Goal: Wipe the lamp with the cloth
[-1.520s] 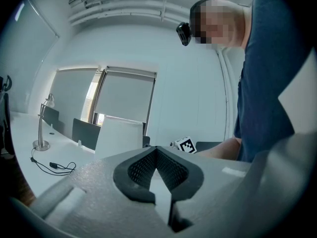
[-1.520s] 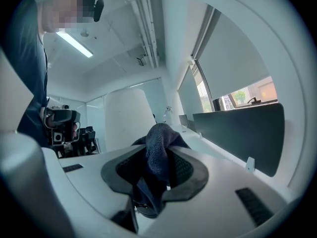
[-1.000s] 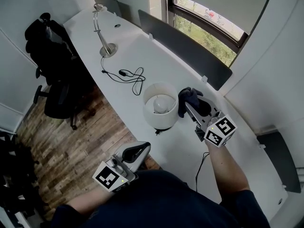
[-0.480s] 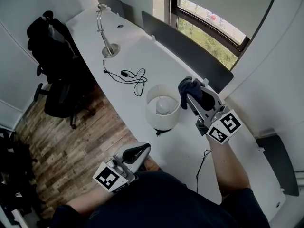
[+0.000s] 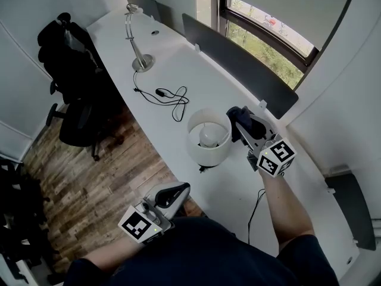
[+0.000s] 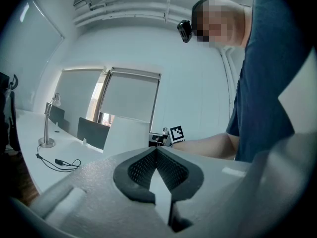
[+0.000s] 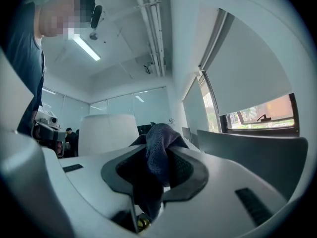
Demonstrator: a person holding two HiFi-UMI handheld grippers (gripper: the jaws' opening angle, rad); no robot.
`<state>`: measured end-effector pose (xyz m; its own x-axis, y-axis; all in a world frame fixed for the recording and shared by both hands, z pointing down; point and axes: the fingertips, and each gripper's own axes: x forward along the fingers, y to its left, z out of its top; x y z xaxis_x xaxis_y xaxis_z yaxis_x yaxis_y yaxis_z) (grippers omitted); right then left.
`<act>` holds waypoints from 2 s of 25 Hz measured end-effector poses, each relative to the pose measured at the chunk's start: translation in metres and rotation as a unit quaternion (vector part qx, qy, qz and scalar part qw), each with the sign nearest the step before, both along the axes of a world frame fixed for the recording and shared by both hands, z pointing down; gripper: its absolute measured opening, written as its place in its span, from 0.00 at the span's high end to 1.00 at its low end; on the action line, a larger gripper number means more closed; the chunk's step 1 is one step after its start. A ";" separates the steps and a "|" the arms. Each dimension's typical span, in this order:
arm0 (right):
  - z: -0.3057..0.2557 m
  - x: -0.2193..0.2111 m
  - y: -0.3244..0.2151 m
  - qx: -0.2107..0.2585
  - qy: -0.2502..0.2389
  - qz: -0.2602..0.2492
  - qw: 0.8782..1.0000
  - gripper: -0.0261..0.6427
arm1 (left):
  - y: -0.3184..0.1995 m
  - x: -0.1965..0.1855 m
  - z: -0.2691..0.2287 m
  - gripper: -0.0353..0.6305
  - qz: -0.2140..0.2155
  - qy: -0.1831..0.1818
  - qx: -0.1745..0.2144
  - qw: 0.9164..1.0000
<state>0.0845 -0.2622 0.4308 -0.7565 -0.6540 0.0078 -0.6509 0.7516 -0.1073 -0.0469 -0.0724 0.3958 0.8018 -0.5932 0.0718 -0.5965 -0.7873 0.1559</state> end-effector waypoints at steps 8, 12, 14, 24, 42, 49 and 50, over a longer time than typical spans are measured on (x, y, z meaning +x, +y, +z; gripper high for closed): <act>0.055 0.001 -0.018 -0.048 0.038 0.000 0.998 0.79 | -0.003 -0.006 0.012 0.94 -0.008 -0.015 -0.020 1.000; 0.072 -0.001 -0.026 -0.068 0.046 -0.002 0.997 0.79 | -0.005 -0.008 0.022 0.94 -0.008 -0.016 -0.028 0.999; 0.077 -0.002 -0.028 -0.074 0.051 -0.005 0.996 0.79 | -0.007 -0.009 0.023 0.94 -0.008 -0.012 -0.030 0.999; 0.043 -0.022 -0.038 -0.064 0.043 -0.037 0.996 0.79 | -0.013 -0.014 0.022 0.94 -0.010 -0.002 -0.030 0.999; -0.069 -0.044 -0.020 0.021 0.033 -0.082 0.996 0.79 | -0.011 -0.019 0.012 0.94 0.006 0.021 -0.017 1.000; -0.071 -0.043 -0.036 0.024 0.036 -0.084 0.995 0.79 | -0.010 -0.026 0.010 0.94 -0.004 0.025 -0.016 1.000; -0.073 -0.041 -0.038 0.026 0.033 -0.078 0.996 0.79 | -0.010 -0.027 0.010 0.94 -0.007 0.026 -0.015 1.000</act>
<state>0.0437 -0.2998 0.3579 -0.8478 -0.5294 0.0303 -0.5302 0.8475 -0.0264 -0.0741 -0.0828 0.4057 0.7967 -0.6025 0.0478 -0.5977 -0.7735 0.2108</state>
